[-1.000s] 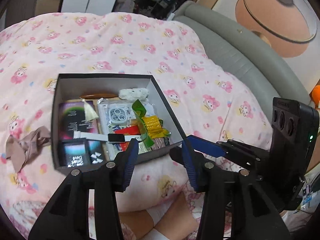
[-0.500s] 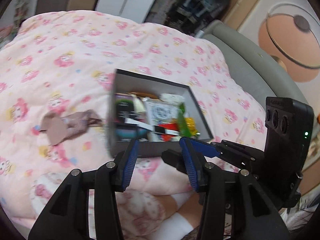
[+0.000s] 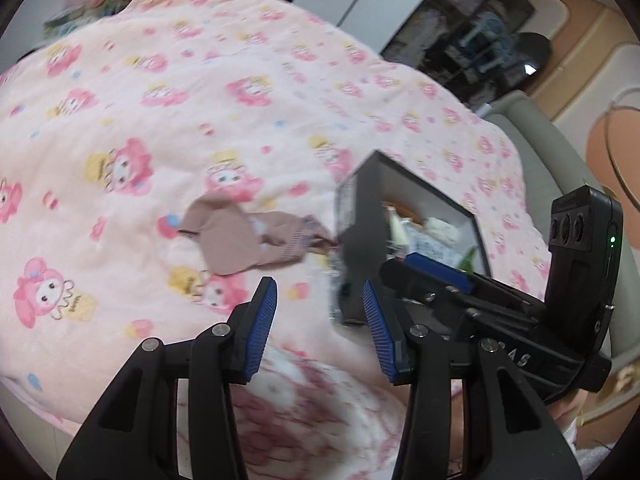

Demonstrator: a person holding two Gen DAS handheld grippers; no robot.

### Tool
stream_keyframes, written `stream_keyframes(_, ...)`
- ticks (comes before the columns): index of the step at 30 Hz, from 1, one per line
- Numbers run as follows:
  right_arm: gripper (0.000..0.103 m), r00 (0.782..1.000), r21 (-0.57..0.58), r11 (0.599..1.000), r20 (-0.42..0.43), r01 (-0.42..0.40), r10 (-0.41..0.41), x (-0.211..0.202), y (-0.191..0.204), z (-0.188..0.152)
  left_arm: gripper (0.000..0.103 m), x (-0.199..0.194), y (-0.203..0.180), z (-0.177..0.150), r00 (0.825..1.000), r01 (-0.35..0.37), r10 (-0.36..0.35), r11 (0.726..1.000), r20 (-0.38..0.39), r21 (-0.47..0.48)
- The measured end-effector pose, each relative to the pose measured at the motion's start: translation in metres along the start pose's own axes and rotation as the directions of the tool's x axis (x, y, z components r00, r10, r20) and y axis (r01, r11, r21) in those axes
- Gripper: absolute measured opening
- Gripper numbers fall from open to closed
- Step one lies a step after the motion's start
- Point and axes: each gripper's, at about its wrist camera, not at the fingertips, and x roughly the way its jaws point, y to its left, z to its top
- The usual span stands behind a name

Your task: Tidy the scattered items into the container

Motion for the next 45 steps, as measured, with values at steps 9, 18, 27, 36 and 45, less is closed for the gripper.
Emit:
stream_keyframes(9, 0.038, 0.988, 0.012, 1.000, -0.152, 0.026, -0.024, 0.078, -0.001, 0.005, 0.046, 0.057, 0.083, 0.014, 0.993, -0.067, 0.051, 0.987, -0.110, -0.149)
stream_keyframes(18, 0.057, 0.979, -0.031, 0.988, -0.136, 0.151, -0.154, 0.108, 0.002, 0.022, 0.051, 0.108, 0.116, 0.022, 0.977, -0.021, -0.032, 0.970, -0.211, -0.243)
stream_keyframes(27, 0.057, 0.989, -0.009, 0.997, -0.126, 0.073, -0.074, 0.106, 0.007, 0.025, 0.036, 0.154, 0.131, 0.035, 0.946, 0.030, -0.128, 0.949, -0.297, -0.313)
stream_keyframes(36, 0.057, 0.988, -0.013, 0.998, -0.146, 0.056, -0.058, 0.108, 0.012, 0.018, 0.003, 0.073, 0.135, 0.019, 0.993, -0.006, -0.031, 0.953, -0.117, -0.304)
stream_keyframes(45, 0.057, 0.986, 0.013, 1.000, -0.168, 0.025, -0.022, 0.110, 0.011, 0.022, 0.007, -0.006, 0.171, 0.003, 0.986, -0.166, 0.164, 0.908, -0.038, -0.385)
